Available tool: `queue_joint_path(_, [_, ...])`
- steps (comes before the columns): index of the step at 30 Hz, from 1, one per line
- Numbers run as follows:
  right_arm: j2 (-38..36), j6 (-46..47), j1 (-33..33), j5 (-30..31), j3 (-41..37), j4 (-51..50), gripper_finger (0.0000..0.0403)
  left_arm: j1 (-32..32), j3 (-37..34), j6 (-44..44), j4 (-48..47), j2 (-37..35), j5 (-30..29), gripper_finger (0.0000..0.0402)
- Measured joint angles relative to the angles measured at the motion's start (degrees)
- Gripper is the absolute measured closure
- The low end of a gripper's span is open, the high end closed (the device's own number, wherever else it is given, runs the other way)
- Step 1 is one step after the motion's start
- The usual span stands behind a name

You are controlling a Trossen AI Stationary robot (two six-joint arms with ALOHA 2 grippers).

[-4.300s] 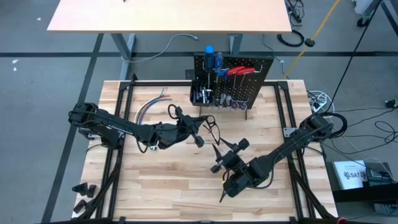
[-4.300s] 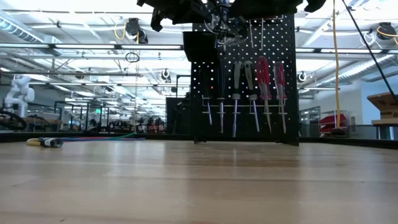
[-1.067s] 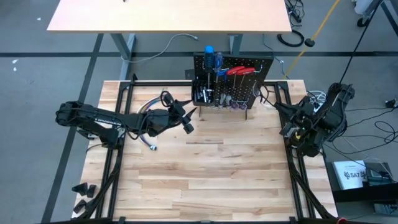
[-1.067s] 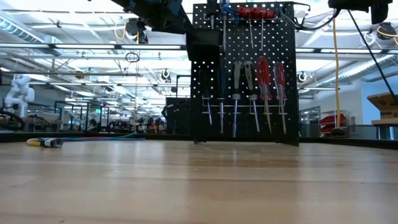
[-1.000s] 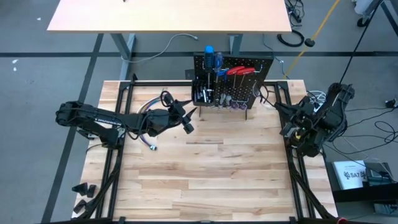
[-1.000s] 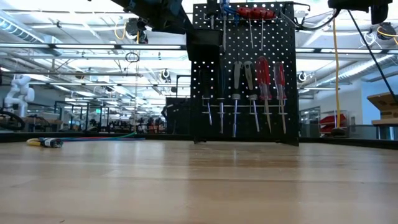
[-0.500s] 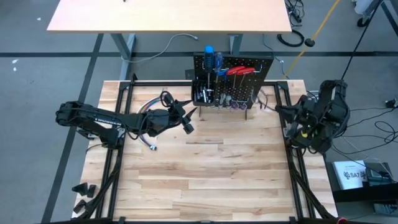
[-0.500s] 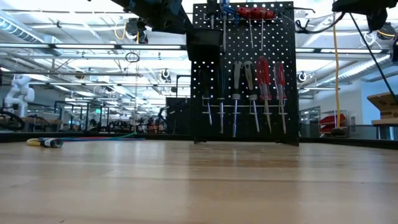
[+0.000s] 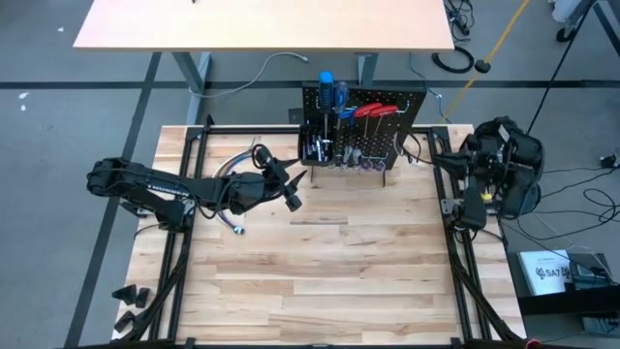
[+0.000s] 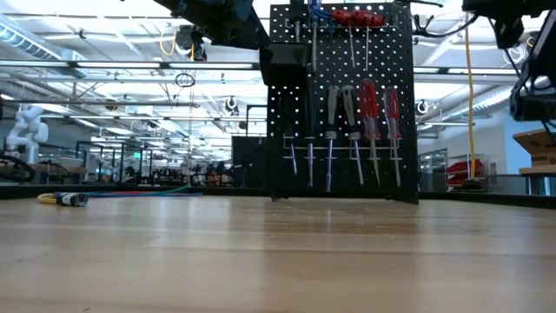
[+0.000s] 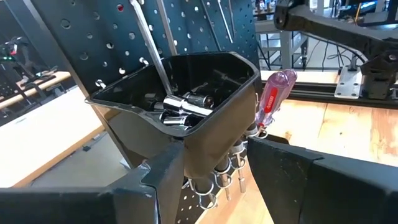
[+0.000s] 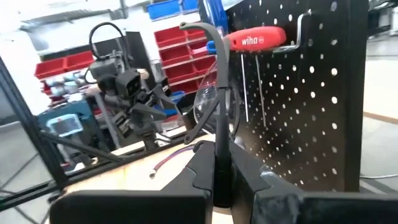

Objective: Hang tools onto peg board
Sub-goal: Hang the black safety goggles on the peg board

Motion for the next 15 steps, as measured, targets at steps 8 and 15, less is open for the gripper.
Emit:
queue_joint_path(8, [-4.86,-4.07,2.35,0.06,0.0,-0.2,0.0391,0.0,0.0,0.0,-0.09,0.0,0.07,0.0221])
queue_joint_path(15, [-7.71,-7.94,2.35,0.08,1.06,-0.25,0.0391,0.0,0.0,-0.02,-0.06,0.0,0.07,0.0221])
